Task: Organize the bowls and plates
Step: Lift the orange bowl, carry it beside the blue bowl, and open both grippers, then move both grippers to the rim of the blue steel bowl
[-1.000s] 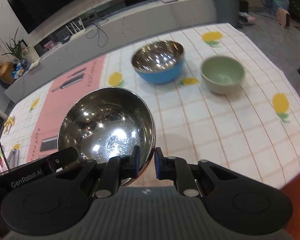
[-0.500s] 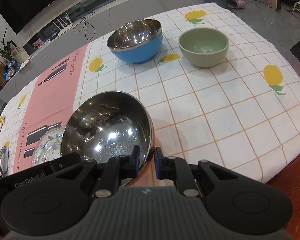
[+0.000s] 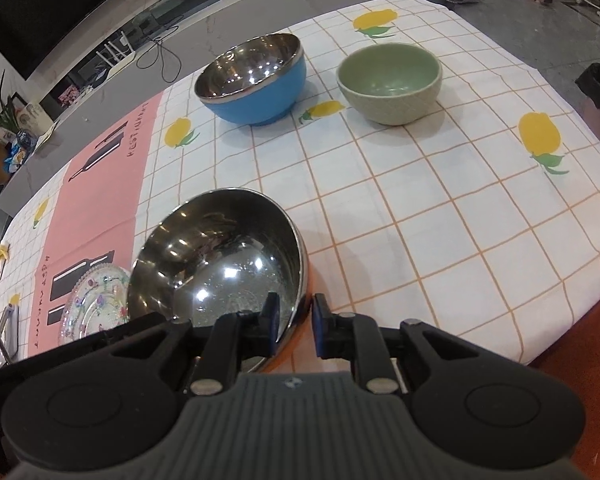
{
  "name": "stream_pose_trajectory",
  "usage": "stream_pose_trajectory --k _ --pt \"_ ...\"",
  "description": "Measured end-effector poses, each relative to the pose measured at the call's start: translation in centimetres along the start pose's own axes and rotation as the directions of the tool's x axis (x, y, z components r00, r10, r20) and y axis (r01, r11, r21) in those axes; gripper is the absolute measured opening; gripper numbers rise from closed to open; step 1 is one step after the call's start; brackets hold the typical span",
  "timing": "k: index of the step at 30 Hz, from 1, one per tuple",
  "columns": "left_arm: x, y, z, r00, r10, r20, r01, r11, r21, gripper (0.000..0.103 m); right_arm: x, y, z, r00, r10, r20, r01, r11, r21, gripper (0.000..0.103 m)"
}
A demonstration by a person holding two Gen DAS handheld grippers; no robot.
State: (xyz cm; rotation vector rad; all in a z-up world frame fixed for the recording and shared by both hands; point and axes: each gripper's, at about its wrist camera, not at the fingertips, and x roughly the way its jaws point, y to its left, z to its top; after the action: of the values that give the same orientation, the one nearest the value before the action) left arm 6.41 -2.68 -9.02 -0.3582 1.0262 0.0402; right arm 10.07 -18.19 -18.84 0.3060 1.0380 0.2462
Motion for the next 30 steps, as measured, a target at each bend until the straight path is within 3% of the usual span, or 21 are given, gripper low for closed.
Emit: stream_pose_trajectory --k 7,13,20,30 --pt "-1.1 0.3 0.8 0.999 -0.008 0.05 0.007 1.0 0.028 0.029 -1.0 0.1 -0.1 0.999 -0.009 0.039 0.009 1.0 -0.022 0.034" --pt "-2.4 0.9 2.6 0.994 -0.021 0.103 0.017 0.999 0.045 0.029 -2.9 0.3 0.7 0.989 0.007 0.147 0.0 0.999 -0.049 0.042" --pt "-2.8 0.0 5.2 0.991 -0.035 0.127 0.019 0.992 0.122 0.029 -2.9 0.3 2.6 0.985 0.015 0.174 -0.005 0.998 -0.056 0.046" --pt "-1.4 -1.5 9.4 0.988 -0.079 0.136 0.055 0.983 0.174 0.029 -2.6 0.6 7.3 0.96 0.018 0.279 -0.004 0.999 -0.053 0.046"
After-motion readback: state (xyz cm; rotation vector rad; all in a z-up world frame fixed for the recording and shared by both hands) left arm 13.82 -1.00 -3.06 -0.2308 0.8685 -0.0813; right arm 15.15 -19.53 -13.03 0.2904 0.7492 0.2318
